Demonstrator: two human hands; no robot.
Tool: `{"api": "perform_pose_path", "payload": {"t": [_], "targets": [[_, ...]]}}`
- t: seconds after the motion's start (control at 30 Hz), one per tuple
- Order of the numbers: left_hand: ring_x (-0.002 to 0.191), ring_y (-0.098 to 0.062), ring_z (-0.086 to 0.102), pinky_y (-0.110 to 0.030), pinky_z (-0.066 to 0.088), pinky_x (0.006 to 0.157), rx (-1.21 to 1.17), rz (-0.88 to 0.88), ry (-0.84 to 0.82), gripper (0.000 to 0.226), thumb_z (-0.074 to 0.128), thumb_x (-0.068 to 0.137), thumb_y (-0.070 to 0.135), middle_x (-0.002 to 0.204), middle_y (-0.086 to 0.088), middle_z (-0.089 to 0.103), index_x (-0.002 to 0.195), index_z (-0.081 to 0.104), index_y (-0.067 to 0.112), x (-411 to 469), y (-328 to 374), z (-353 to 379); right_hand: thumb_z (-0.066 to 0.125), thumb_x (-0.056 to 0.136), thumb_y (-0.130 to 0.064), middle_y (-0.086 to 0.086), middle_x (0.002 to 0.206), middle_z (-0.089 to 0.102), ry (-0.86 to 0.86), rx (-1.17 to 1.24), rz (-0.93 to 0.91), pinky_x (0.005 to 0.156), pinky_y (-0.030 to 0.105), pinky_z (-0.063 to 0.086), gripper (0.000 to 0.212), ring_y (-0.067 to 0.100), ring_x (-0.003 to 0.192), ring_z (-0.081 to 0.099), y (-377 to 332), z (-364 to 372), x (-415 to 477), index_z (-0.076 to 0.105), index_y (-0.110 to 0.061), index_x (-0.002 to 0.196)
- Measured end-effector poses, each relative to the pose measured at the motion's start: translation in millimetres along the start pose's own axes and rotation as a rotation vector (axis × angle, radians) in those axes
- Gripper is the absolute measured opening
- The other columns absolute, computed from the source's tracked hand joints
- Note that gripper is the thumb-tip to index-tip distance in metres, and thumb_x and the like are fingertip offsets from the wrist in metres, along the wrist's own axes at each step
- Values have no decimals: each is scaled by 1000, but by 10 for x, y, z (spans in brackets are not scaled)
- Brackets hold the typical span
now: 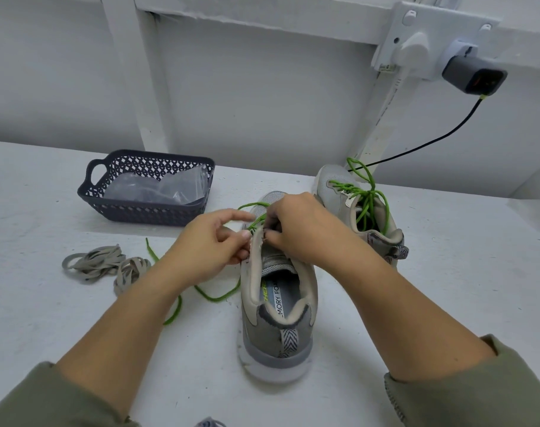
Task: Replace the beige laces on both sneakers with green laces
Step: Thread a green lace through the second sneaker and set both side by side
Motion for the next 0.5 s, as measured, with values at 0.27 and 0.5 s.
{"api": "perform_pose_path", "payload": {"t": [0.27, 0.5], "targets": [[58, -13, 64, -35, 60, 70, 54, 17, 118, 10, 60, 91, 9, 61, -4, 69, 81, 63, 12, 26, -28, 4, 53, 88, -21, -11, 79, 62, 66, 197, 124, 59, 21, 39, 14, 6, 73, 55, 405, -217, -135, 66, -25, 91], [65, -13, 68, -25, 58, 64, 101, 160, 31, 21, 57, 95, 10, 73, -2, 72, 101, 68, 27, 2, 51, 28, 53, 87, -13, -8, 77, 61, -28, 169, 80, 65, 28, 47, 19, 13, 72, 58, 442, -87, -232, 64, -28, 92]]}}
Point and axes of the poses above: each hand's wrist, its own x-axis towards the middle knuckle, its own z-axis out of the palm, y = z × x, the point moved 5 cm from there along x, towards the middle knuckle
